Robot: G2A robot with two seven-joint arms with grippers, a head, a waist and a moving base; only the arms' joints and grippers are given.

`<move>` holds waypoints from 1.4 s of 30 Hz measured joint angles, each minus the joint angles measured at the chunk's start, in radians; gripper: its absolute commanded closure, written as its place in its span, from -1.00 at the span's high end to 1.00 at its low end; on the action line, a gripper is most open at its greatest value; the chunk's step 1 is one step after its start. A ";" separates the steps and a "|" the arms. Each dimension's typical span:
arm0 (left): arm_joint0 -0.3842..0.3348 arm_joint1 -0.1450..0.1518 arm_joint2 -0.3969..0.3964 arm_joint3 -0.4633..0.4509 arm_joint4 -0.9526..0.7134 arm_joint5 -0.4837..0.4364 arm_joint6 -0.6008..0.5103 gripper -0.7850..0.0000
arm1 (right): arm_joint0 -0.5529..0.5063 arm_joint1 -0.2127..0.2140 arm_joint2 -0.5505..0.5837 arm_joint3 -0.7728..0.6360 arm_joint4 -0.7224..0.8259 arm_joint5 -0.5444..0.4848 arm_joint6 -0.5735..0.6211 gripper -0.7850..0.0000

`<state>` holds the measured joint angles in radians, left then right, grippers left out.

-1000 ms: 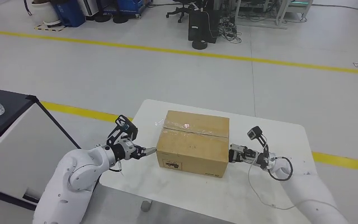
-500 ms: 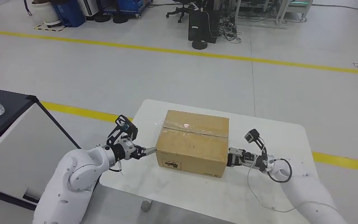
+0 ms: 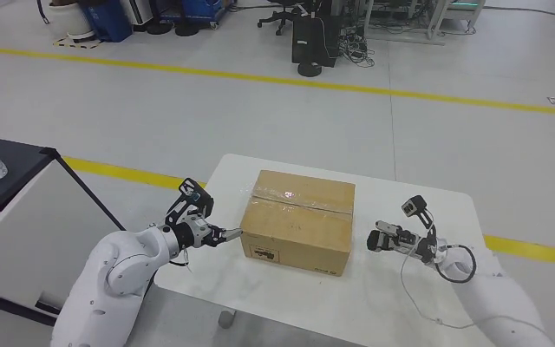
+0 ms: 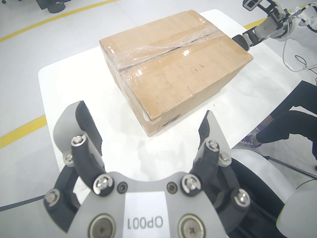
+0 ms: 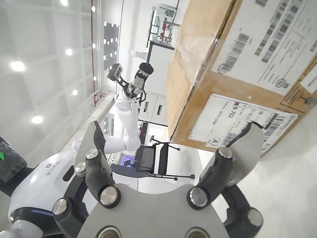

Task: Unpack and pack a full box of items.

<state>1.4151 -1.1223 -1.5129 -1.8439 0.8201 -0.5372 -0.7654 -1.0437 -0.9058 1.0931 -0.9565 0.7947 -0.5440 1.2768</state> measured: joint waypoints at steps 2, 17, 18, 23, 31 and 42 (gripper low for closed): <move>0.000 0.000 0.001 0.001 -0.003 0.003 0.006 1.00 | -0.025 0.016 0.038 -0.025 0.002 0.001 0.001 1.00; -0.362 -0.015 0.143 0.441 -0.485 -0.035 -0.104 1.00 | -0.168 0.072 0.144 -0.191 -0.010 -0.017 -0.017 1.00; -0.384 -0.016 0.153 0.472 -0.518 -0.037 -0.121 1.00 | -0.169 0.073 0.144 -0.193 -0.010 -0.017 -0.017 1.00; -0.419 -0.017 0.172 0.524 -0.534 -0.047 -0.142 1.00 | -0.169 0.073 0.144 -0.193 -0.010 -0.017 -0.017 1.00; -0.418 -0.017 0.172 0.523 -0.534 -0.046 -0.142 1.00 | -0.169 0.073 0.144 -0.193 -0.010 -0.017 -0.017 1.00; -0.481 -0.030 0.227 0.626 -0.577 -0.023 -0.071 1.00 | -0.169 0.073 0.144 -0.193 -0.010 -0.017 -0.017 1.00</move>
<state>0.9340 -1.1519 -1.2855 -1.2176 0.2431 -0.5600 -0.8369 -1.2124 -0.8333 1.2374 -1.1492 0.7849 -0.5607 1.2601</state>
